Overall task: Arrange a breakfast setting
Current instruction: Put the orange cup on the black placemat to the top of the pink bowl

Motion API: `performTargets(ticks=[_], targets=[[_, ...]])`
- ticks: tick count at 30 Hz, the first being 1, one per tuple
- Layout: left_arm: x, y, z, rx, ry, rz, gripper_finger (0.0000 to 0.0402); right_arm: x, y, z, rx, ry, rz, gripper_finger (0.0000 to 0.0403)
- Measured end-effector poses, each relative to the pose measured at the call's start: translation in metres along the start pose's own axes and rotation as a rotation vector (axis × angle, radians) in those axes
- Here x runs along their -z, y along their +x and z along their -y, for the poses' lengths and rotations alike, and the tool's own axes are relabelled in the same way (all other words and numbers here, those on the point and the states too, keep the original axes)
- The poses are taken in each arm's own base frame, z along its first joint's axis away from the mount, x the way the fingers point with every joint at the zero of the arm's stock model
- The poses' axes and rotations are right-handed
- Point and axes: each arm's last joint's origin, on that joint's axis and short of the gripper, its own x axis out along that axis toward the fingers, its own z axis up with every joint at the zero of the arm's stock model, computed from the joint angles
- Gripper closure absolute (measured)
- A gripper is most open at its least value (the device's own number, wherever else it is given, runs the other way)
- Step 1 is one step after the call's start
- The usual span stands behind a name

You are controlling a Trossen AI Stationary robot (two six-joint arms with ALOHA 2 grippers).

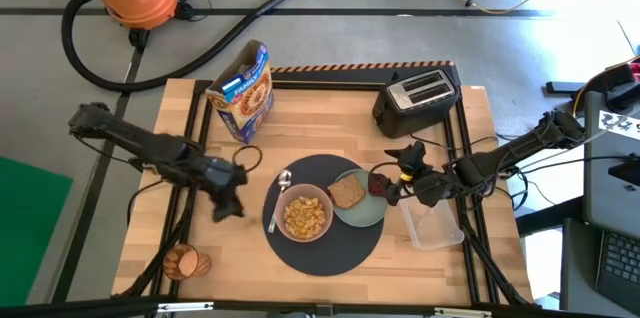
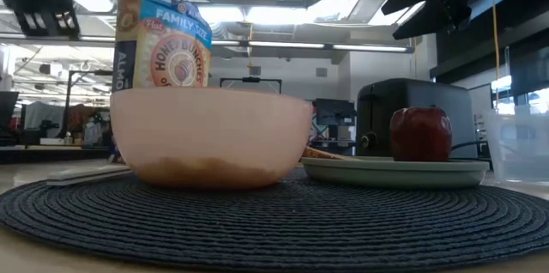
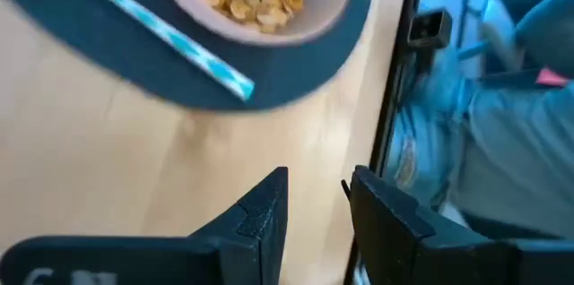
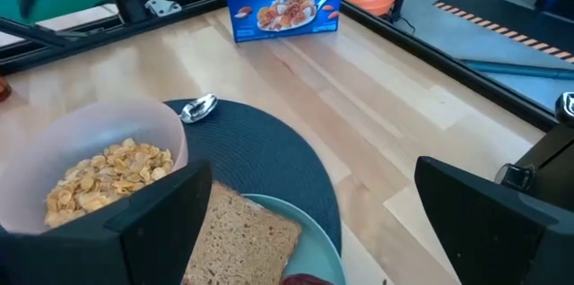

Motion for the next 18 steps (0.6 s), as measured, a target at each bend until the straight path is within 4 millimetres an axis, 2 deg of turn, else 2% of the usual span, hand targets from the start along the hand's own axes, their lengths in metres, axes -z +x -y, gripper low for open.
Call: performTargets(ticks=[4,9,12,18], targets=[[0.007,-0.037,0.029,-0.069,0.094,-0.011,0.0290,-0.001,0.000,0.000,0.007,-0.020,0.011,0.0024],[0.024,-0.058,0.058,-0.159,0.290,-0.182,0.0296,0.000,0.000,0.000,0.018,-0.029,0.014,0.0024],[0.034,-0.059,0.073,-0.153,0.315,-0.276,0.0303,0.000,0.000,0.000,0.008,-0.030,0.006,0.0024],[0.051,-0.040,0.090,-0.176,0.244,-0.382,0.0307,0.001,0.000,0.002,0.032,-0.048,0.003,0.0024]])
